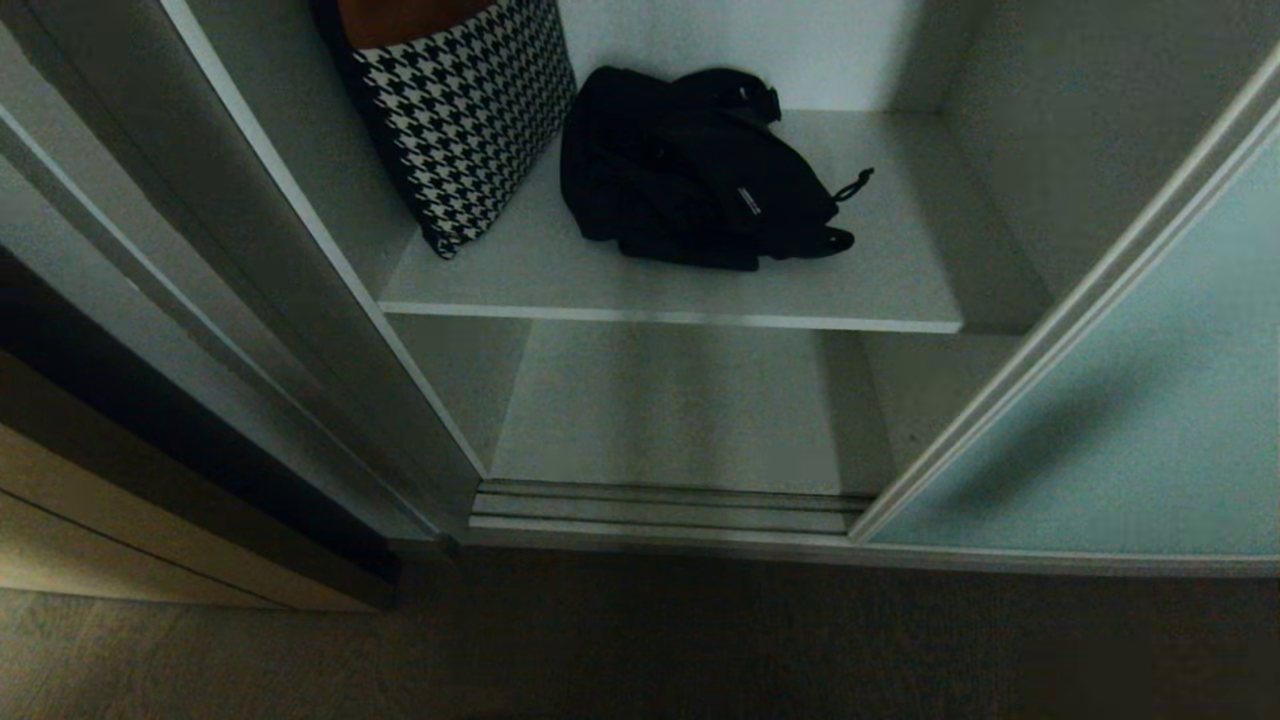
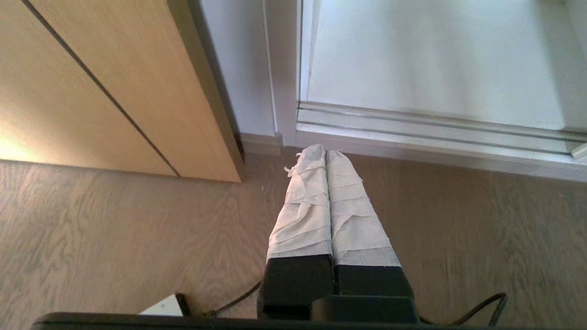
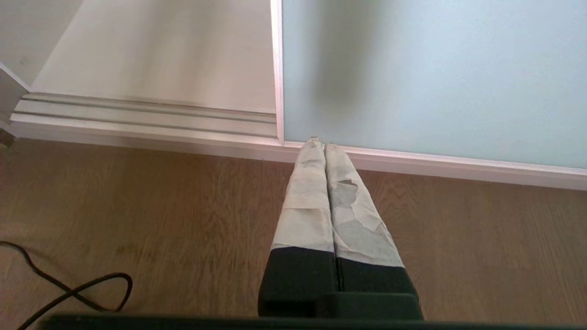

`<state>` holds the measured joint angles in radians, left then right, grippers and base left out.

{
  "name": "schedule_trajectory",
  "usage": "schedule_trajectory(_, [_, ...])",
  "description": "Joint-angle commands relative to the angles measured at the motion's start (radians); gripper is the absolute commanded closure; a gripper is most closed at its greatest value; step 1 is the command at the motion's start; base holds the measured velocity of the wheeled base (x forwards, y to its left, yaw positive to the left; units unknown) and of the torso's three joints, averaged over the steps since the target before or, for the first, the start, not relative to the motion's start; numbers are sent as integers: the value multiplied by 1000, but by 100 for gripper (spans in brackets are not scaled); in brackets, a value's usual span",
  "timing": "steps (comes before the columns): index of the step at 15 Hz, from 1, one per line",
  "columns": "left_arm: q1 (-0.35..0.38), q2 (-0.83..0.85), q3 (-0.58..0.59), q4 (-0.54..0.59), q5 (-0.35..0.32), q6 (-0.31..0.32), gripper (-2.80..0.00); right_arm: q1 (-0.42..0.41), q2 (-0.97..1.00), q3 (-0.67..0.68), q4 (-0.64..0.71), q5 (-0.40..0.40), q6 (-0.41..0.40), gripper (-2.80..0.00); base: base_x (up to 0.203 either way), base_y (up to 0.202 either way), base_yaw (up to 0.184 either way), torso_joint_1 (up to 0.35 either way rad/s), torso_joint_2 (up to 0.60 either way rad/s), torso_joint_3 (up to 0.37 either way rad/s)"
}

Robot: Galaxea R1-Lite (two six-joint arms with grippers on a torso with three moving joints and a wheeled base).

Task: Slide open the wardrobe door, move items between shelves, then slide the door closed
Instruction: Open the door

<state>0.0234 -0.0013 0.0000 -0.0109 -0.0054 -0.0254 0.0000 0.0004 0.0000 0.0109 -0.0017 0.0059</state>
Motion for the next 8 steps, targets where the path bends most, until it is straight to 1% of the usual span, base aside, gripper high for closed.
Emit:
schedule_trajectory(1, [0, 4, 0, 0, -1, 2, 0, 0, 0, 0, 0, 0, 0, 0, 0, 0, 0, 0, 0, 0])
schedule_trajectory(3, [1, 4, 0, 6, 0, 9, 0, 0, 1, 0, 0, 0, 0, 0, 0, 0, 0, 0, 0, 0])
schedule_trajectory(5, [1, 4, 0, -3, 24, 8, 0, 0, 1, 0, 0, 0, 0, 0, 0, 0, 0, 0, 0, 0])
schedule_trajectory(7, [1, 4, 0, -7, 27, 8, 0, 0, 1, 0, 0, 0, 0, 0, 0, 0, 0, 0, 0, 0])
schedule_trajectory(8, [1, 5, -28, -14, 32, 6, 0, 0, 0, 0, 0, 0, 0, 0, 0, 0, 0, 0, 0, 0])
